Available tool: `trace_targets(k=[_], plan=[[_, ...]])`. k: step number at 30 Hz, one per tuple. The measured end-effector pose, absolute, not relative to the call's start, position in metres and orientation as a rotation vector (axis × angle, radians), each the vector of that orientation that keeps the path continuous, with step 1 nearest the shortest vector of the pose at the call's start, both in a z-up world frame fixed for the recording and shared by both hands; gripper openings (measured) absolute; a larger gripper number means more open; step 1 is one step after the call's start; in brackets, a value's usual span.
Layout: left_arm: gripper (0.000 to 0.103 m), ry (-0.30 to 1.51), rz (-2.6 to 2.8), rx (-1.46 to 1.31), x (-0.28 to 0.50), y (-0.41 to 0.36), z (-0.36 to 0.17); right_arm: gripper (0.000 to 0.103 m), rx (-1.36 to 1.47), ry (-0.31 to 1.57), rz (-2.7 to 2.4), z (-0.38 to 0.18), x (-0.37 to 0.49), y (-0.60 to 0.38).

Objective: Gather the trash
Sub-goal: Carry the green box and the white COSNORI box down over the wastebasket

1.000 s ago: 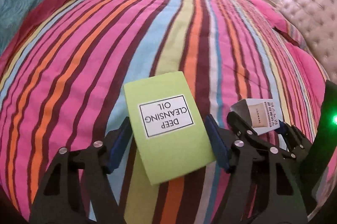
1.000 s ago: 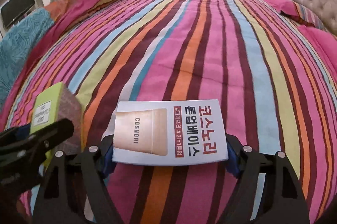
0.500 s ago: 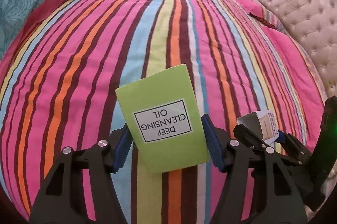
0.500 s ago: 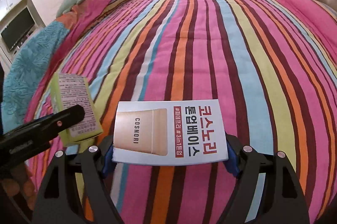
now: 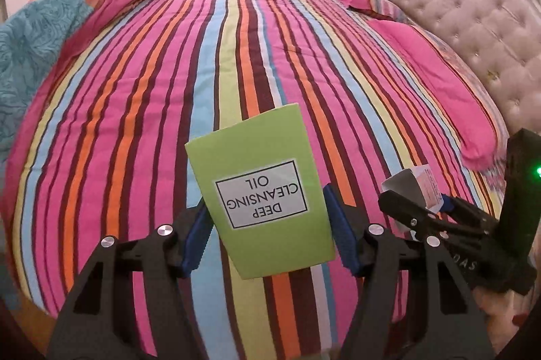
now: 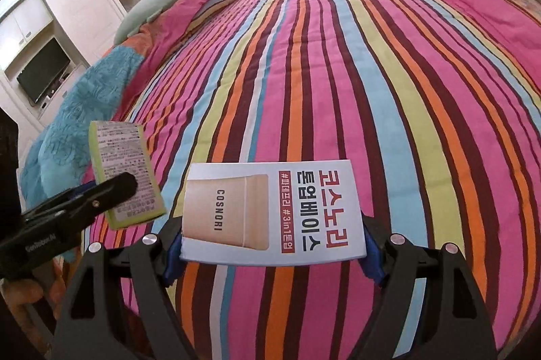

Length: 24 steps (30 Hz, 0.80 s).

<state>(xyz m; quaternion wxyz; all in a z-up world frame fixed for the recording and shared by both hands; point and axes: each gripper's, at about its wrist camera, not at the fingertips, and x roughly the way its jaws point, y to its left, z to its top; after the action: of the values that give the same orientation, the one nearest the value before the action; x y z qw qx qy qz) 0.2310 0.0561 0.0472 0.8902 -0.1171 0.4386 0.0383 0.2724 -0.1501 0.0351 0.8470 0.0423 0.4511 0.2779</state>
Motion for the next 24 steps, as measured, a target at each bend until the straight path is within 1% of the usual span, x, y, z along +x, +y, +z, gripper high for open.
trace_targets(k=[8,16,19,24], plan=[[0.062,0.907,0.036,-0.182,0.162,0.038,0.050,0.076,0.071,0.953,0.591,0.034,0.216,-0.164],[0.062,0.901,-0.013,-0.199,0.105,0.034,0.048,0.076,0.043,0.946,0.627,0.038,0.167,-0.163],[0.062,0.911,-0.035,-0.146,0.082,0.027,0.043,0.076,0.009,0.950,0.642,0.036,0.146,-0.165],[0.062,0.965,-0.068,-0.091,0.042,0.017,0.021,0.076,0.051,1.041,0.644,0.014,0.118,-0.174]])
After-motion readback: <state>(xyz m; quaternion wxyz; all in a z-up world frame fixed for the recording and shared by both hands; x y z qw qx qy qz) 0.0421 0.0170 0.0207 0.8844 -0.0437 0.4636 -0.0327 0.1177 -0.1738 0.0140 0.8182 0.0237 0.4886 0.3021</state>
